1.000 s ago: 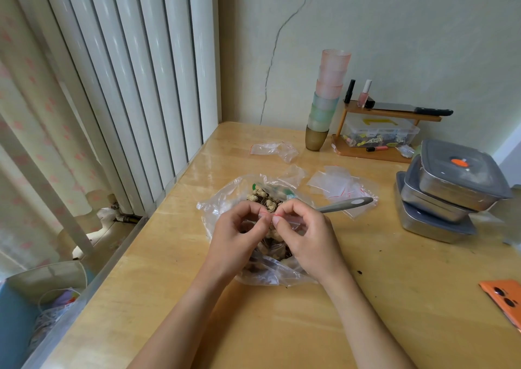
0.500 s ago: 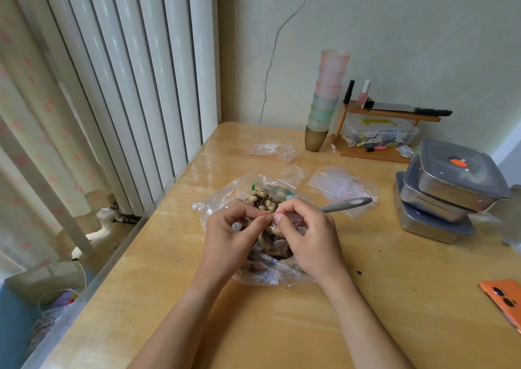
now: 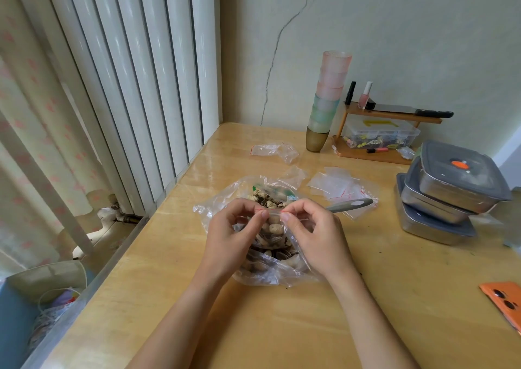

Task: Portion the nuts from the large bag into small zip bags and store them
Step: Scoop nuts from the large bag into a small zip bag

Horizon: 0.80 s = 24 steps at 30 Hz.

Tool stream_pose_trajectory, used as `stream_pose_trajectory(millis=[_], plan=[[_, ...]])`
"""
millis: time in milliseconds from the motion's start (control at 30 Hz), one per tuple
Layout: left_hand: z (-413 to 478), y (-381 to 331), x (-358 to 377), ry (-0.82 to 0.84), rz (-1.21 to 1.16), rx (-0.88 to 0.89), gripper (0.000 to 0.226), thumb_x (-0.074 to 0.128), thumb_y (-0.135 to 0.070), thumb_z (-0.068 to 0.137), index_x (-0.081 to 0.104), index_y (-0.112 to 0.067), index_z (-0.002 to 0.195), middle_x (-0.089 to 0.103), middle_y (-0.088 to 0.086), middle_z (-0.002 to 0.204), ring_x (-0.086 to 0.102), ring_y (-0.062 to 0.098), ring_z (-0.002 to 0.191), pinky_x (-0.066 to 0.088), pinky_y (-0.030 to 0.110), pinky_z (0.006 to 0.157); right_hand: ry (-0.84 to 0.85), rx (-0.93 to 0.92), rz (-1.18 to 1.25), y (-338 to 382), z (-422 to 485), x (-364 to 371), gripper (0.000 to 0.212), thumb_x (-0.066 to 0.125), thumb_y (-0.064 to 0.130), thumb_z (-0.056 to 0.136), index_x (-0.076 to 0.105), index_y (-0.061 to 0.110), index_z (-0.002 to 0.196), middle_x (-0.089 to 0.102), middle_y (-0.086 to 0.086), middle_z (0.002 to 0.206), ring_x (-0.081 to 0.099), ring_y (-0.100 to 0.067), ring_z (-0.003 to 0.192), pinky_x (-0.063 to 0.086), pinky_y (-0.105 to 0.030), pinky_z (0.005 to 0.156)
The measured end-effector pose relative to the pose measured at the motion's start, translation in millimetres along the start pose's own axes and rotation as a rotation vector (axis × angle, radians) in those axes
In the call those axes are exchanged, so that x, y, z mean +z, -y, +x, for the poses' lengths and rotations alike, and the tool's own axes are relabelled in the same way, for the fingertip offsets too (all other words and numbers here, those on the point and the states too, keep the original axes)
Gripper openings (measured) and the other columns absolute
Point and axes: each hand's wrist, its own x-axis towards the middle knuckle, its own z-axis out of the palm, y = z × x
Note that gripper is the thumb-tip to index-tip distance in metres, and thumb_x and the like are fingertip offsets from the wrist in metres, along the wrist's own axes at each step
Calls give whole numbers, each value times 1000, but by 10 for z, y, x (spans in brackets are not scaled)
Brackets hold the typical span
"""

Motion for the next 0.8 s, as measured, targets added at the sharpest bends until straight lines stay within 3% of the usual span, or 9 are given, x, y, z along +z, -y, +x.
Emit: stream_pose_trajectory(millis=[167,267,400,533,667,800], plan=[[-25,2,34,69,-13,-59,9,77,-24,92,73,-22,100,77,-1,99,74,18,90,59,38,82,6,-65,-64,-16,-9,20,14,70,16,97,68,23,86,70,11,81,66,-13,79,52,-28,71],[-5,16,14,61,-31,-48,5,80,-26,90,79,-21,88,78,0,93,74,24,88,59,52,83,-3,-54,-38,-12,-3,12,12,72,16,96,70,23,87,72,12,82,68,-12,80,53,-26,72],[0,-3,5,24,-92,-54,9,83,-23,84,81,-14,85,79,3,89,74,24,89,58,42,82,26,10,87,-37,12,6,8,73,15,96,74,21,91,76,6,86,72,-15,85,59,-37,79],[-5,4,5,9,-172,-103,14,83,-24,84,81,-10,86,79,12,90,74,33,86,58,53,82,36,73,201,-61,19,-9,7,71,12,97,73,17,94,77,1,89,72,-16,88,57,-35,81],[-3,-30,15,-3,-243,-159,15,79,-20,87,80,-6,89,77,17,87,71,26,80,57,43,79,20,91,203,-87,36,-2,7,73,18,97,73,17,90,76,0,85,73,-19,85,57,-36,80],[-18,-69,25,44,-224,-166,22,67,-25,98,79,-8,91,77,7,87,70,13,83,54,24,77,8,104,261,-93,22,31,11,70,17,99,70,14,89,74,-4,84,69,-16,82,54,-35,80]])
